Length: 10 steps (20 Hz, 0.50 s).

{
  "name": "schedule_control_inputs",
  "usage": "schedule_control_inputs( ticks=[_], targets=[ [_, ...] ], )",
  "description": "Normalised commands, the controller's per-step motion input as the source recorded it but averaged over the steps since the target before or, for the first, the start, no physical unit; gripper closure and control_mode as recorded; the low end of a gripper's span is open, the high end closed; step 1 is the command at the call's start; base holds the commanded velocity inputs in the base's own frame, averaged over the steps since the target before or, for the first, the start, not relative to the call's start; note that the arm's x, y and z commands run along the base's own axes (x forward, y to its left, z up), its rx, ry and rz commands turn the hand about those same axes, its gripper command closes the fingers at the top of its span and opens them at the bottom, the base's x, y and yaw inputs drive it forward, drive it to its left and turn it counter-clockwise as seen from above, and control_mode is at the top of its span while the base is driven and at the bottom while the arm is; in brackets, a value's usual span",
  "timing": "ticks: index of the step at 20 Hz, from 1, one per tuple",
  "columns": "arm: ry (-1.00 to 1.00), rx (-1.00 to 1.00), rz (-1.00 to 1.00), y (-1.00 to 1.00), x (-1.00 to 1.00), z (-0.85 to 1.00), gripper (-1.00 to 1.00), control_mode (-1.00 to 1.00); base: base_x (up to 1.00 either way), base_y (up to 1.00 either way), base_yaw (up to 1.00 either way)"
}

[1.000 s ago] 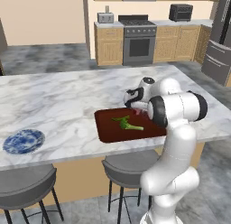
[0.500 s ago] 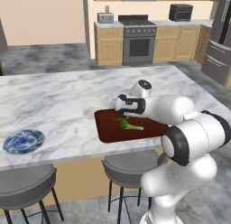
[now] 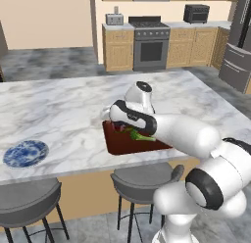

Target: Create a steak meal by picking up the steak and asparagus from the tray and placing them on the plate. Leave the celery on the tray.

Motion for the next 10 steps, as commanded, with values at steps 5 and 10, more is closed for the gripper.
schedule_control_inputs(
  ticks=[5, 10],
  targets=[
    [0.0, -0.09, 0.2, 1.0, -0.26, 0.0, 1.0, -1.0, 0.0, 0.0, 0.0],
    [0.0, -0.08, 0.17, 1.0, -0.06, 0.0, 1.0, -1.0, 0.0, 0.0, 0.0]
  ],
)
